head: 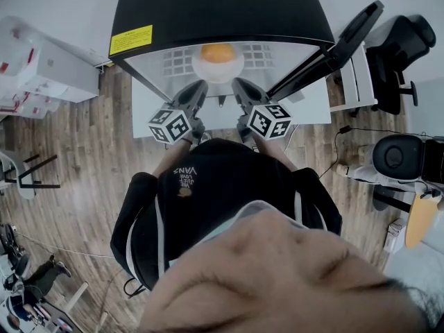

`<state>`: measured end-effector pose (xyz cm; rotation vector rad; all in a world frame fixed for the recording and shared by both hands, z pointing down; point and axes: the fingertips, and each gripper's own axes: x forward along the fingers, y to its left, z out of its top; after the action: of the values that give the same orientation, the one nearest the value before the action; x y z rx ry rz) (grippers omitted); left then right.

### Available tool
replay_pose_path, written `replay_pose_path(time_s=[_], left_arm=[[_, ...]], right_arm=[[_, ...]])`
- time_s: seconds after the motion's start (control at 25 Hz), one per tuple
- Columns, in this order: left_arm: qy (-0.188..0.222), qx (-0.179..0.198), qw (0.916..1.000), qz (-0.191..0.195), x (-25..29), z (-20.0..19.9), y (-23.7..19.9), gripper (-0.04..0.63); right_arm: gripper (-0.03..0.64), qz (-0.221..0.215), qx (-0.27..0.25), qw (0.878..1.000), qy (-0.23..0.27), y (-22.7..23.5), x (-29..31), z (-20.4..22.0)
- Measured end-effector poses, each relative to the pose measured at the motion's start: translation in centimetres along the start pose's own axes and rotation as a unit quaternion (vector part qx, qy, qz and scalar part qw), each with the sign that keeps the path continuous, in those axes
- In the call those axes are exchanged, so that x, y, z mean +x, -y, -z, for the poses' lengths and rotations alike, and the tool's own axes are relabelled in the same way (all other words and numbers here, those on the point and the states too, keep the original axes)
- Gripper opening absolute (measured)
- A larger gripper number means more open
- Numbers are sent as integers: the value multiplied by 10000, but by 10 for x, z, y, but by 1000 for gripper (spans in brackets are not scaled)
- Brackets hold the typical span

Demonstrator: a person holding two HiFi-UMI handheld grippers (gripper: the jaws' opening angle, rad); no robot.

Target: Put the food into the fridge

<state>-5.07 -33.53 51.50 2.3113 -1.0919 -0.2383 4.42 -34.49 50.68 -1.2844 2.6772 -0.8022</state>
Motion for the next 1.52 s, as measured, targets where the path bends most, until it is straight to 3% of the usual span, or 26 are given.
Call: replay_pose_path(time_s=[1.52], left_arm=[[-93,-95,9998,111,24,-14,-19,25]], right_arm=[[15,196,19,9998,51,16,30,-15]])
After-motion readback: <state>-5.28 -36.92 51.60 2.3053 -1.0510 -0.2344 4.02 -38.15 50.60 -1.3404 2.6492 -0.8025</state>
